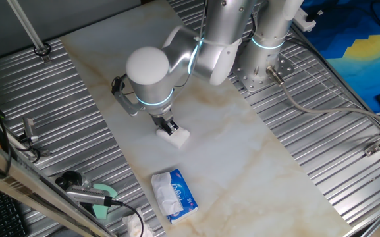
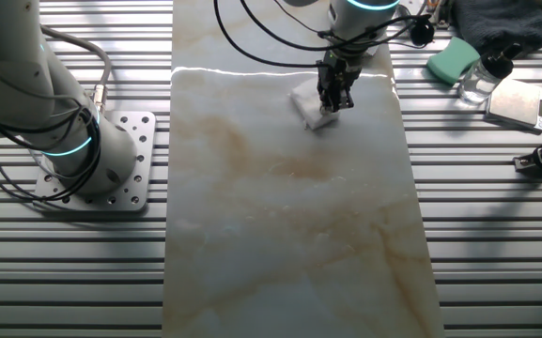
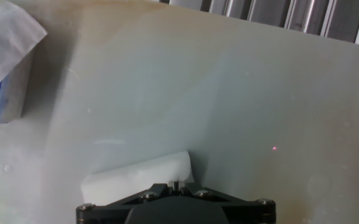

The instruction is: Clean the tabletop with a sponge

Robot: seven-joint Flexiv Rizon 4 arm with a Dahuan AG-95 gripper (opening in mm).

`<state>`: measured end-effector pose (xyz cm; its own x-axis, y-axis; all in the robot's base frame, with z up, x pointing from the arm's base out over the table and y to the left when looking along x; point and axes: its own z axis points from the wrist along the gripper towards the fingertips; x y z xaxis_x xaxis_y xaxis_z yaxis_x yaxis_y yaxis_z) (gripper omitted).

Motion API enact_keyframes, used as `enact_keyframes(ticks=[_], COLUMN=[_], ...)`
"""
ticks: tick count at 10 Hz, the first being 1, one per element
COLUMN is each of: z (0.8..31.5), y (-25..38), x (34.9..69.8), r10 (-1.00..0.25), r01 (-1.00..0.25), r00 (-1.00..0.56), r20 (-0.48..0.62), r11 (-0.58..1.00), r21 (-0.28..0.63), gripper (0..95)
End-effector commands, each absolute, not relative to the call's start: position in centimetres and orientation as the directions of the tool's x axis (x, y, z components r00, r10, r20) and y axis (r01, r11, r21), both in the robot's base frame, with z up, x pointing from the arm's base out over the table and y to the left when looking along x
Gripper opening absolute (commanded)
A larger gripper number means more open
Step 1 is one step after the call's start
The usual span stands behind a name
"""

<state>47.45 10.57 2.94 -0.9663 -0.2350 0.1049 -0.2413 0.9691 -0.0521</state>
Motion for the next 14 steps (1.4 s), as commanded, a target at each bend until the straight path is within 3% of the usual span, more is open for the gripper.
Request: enact_keyframes(ticks=[1,14], z=[2.95,2.95], y=[10.6,10.6], x=[47.45,47.45], r10=[-0.221,-0.188], r01=[-0.228,-0.195], r00=[-0.969,-0.97], r20=[0.112,0.157], r11=[0.973,0.98], r21=[-0.048,-0.033], gripper=[0.0,0.0])
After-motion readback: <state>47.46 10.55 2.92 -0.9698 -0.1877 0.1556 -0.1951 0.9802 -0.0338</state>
